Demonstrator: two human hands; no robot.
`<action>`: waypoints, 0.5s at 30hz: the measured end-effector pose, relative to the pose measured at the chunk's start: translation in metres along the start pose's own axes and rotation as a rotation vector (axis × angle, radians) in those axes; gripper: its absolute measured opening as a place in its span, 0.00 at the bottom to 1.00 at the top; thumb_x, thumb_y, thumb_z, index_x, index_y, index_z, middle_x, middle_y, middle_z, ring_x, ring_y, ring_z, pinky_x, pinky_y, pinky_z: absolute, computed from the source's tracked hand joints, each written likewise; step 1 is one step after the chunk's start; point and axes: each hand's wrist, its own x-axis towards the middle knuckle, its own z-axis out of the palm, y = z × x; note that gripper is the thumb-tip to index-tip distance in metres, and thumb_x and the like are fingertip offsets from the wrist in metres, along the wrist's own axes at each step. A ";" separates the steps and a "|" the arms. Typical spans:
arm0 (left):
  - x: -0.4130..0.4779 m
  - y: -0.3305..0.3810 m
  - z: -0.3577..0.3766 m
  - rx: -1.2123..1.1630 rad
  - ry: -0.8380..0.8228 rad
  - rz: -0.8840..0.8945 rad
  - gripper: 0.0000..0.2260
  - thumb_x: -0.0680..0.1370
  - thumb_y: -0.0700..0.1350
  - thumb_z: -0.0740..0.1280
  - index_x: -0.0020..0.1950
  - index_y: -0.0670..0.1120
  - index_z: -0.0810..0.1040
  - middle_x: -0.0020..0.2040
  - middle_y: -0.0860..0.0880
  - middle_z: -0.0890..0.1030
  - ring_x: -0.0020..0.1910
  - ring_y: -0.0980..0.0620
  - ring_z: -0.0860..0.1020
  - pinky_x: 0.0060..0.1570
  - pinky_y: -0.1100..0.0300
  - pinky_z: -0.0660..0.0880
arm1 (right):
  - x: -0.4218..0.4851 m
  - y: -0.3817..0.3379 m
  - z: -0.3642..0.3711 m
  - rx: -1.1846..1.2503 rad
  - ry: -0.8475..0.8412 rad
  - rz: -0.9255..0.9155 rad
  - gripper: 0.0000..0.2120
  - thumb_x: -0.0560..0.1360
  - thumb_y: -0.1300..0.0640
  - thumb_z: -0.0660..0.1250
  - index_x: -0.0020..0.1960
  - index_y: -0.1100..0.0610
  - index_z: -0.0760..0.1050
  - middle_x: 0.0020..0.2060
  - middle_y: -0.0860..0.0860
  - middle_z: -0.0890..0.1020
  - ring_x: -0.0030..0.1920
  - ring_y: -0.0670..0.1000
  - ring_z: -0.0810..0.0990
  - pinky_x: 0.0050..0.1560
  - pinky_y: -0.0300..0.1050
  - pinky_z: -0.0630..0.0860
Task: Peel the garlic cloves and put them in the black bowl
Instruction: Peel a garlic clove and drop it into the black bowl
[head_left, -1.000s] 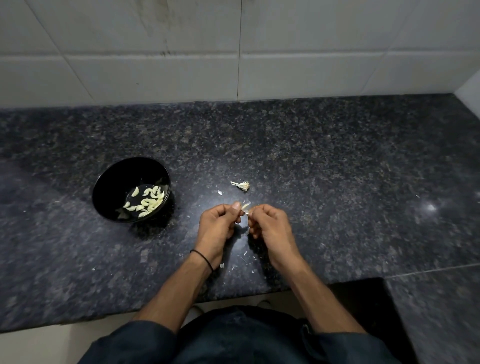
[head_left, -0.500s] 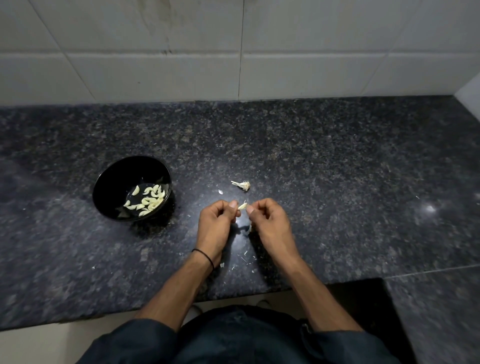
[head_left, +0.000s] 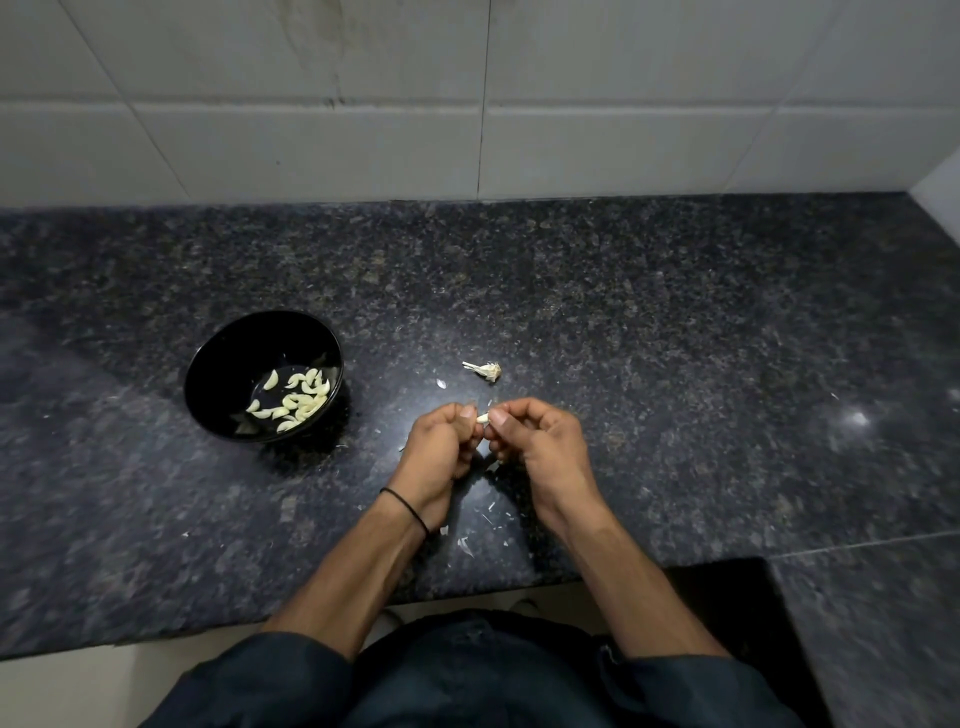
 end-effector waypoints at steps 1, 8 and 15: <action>0.000 0.001 0.000 -0.016 -0.011 -0.027 0.15 0.83 0.37 0.58 0.36 0.47 0.72 0.30 0.50 0.71 0.27 0.57 0.63 0.21 0.68 0.59 | 0.000 0.000 0.000 0.041 -0.005 0.020 0.03 0.77 0.67 0.69 0.50 0.67 0.78 0.38 0.58 0.83 0.32 0.45 0.80 0.35 0.35 0.76; 0.000 -0.004 -0.004 0.849 0.240 0.575 0.13 0.81 0.40 0.62 0.38 0.48 0.65 0.34 0.53 0.69 0.37 0.52 0.67 0.37 0.59 0.58 | -0.002 0.003 0.002 -0.199 0.145 -0.026 0.05 0.76 0.62 0.72 0.43 0.63 0.80 0.33 0.54 0.83 0.35 0.47 0.80 0.40 0.44 0.77; 0.005 0.000 -0.004 0.470 0.181 0.299 0.16 0.82 0.43 0.63 0.34 0.49 0.70 0.29 0.53 0.72 0.29 0.57 0.69 0.34 0.58 0.64 | -0.003 0.004 0.007 -0.140 0.156 -0.060 0.03 0.77 0.62 0.71 0.45 0.61 0.81 0.34 0.52 0.84 0.36 0.48 0.81 0.42 0.45 0.79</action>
